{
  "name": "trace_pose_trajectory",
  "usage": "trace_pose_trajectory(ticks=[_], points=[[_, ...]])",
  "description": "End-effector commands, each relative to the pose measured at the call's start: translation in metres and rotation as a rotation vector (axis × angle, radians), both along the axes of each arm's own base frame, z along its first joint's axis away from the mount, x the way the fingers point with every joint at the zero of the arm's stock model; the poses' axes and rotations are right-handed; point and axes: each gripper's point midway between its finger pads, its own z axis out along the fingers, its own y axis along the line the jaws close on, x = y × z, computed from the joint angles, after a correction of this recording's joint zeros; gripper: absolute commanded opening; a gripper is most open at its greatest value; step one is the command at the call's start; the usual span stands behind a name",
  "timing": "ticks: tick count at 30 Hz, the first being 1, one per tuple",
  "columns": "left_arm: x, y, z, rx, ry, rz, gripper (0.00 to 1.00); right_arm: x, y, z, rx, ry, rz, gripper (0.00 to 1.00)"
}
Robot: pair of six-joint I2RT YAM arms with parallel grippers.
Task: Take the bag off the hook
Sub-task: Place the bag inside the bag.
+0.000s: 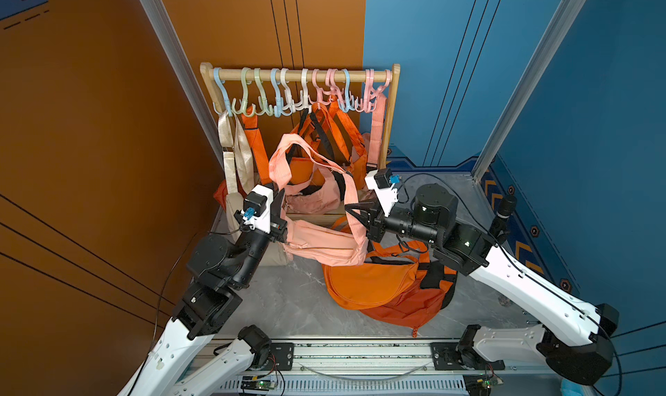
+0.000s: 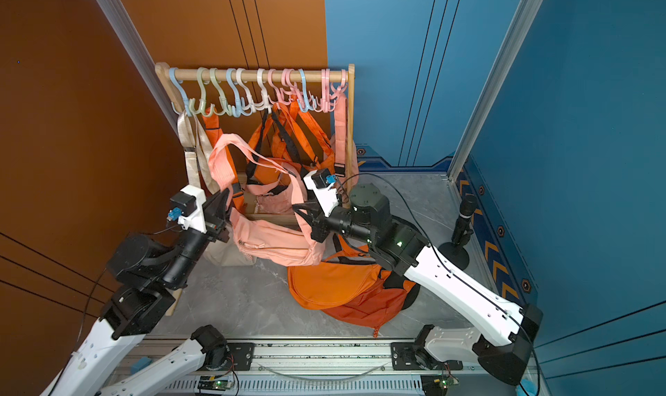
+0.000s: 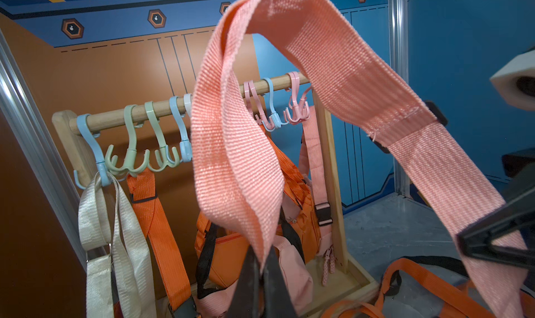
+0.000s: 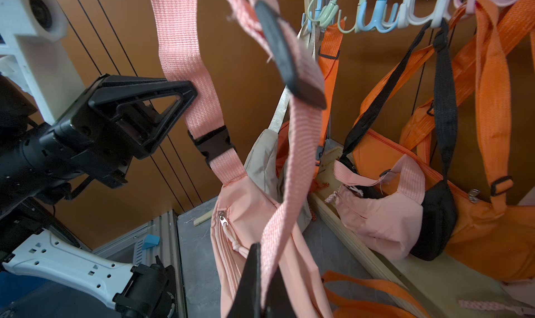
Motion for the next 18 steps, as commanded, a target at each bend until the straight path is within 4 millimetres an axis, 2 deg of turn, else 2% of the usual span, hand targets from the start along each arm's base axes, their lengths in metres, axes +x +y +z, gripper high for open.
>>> trace_pose_trajectory(ticks=[1,3,7,8,13,18], points=[[-0.023,-0.005,-0.004,0.014,0.005,-0.096,0.0,-0.01,-0.019,-0.006,-0.027,-0.018,-0.05,0.0],[-0.032,-0.01,-0.015,0.032,0.04,-0.148,0.0,-0.018,-0.027,-0.012,-0.04,-0.014,-0.056,0.0],[-0.049,-0.014,-0.021,0.006,0.072,-0.232,0.0,-0.029,-0.049,-0.036,-0.093,-0.008,-0.094,0.0],[-0.048,-0.017,-0.032,0.0,0.099,-0.245,0.0,-0.029,-0.056,-0.043,-0.106,-0.005,-0.119,0.0],[-0.049,-0.031,-0.049,-0.061,0.179,-0.319,0.0,-0.035,-0.092,-0.069,-0.126,0.024,-0.221,0.0],[-0.045,-0.053,-0.06,-0.048,0.24,-0.364,0.0,-0.043,-0.134,-0.075,-0.099,0.032,-0.336,0.0]])
